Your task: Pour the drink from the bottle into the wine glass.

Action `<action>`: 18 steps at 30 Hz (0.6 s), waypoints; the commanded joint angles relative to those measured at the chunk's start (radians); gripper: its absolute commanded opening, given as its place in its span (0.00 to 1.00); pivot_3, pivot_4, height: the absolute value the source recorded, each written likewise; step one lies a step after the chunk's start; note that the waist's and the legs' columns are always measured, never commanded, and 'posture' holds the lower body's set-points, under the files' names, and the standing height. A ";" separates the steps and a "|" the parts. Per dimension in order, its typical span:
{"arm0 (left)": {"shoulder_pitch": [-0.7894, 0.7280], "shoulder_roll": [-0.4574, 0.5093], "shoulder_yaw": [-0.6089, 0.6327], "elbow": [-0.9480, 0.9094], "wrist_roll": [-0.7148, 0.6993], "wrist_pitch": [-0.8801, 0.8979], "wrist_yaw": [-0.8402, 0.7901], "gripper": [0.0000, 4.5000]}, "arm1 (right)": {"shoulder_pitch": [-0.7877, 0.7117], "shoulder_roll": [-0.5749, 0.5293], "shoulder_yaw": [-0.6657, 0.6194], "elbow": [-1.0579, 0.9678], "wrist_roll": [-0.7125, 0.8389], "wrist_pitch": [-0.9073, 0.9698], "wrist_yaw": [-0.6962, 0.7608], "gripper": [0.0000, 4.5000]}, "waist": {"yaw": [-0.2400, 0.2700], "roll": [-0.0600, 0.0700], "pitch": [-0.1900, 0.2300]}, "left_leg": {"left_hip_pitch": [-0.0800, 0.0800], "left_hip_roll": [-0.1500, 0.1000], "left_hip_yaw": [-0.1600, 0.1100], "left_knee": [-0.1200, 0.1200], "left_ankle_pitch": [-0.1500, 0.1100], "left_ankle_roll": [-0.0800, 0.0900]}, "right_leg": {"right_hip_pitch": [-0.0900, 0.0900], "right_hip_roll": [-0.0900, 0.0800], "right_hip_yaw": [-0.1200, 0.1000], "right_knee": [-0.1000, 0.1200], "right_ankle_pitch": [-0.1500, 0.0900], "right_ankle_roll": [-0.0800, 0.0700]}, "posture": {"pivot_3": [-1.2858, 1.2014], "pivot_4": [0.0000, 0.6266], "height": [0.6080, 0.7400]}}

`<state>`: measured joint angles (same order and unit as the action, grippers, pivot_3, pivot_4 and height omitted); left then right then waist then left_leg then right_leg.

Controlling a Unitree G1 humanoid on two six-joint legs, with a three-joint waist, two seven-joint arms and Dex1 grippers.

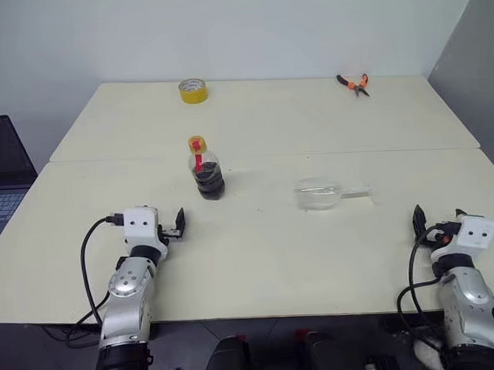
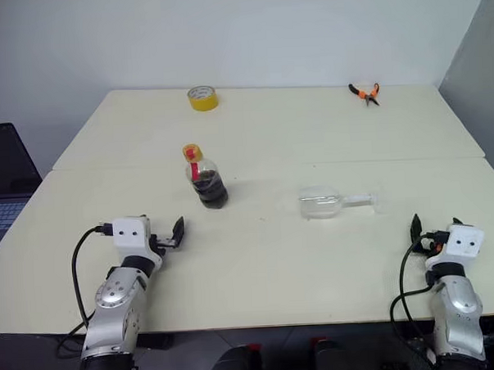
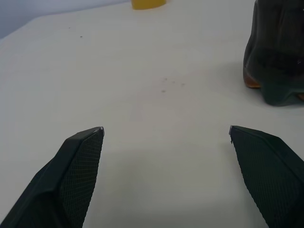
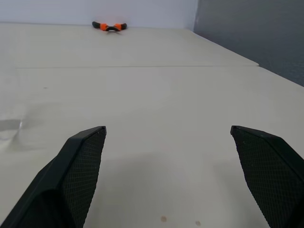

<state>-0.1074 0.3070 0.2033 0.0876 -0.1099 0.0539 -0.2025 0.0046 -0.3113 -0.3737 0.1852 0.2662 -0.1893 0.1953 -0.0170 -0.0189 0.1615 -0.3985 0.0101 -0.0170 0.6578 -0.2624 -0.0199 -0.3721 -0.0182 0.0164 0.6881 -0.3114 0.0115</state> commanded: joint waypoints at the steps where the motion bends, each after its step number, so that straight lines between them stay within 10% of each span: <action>1: -0.007 0.009 0.002 -0.020 0.007 -0.046 -0.003 1.00 | 0.005 -0.011 -0.018 -0.050 0.013 -0.001 0.007 1.00 | 0.000 0.000 0.000 | 0.000 0.000 0.000 0.000 0.000 0.000 | 0.000 0.000 0.000 0.000 0.000 0.000 | 0.52 0.24 1.00; 18: -0.021 0.050 -0.017 -0.062 -0.038 -0.098 -0.147 1.00 | 0.211 -0.101 0.106 -0.589 0.170 0.220 0.248 1.00 | 0.001 0.001 0.001 | 0.000 0.000 -0.001 0.000 0.000 0.000 | 0.000 0.000 -0.001 0.000 0.000 0.000 | 0.52 0.24 1.00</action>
<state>-0.1080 0.3433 0.2004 0.0746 -0.1356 -0.0269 -0.3229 0.1961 -0.3888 -0.2945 -0.2941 0.3987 -0.0025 0.3912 -0.0158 -0.0177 0.1622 -0.3992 0.0103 -0.0189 0.6581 -0.2625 -0.0199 -0.3721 -0.0181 0.0149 0.6878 -0.3114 0.0116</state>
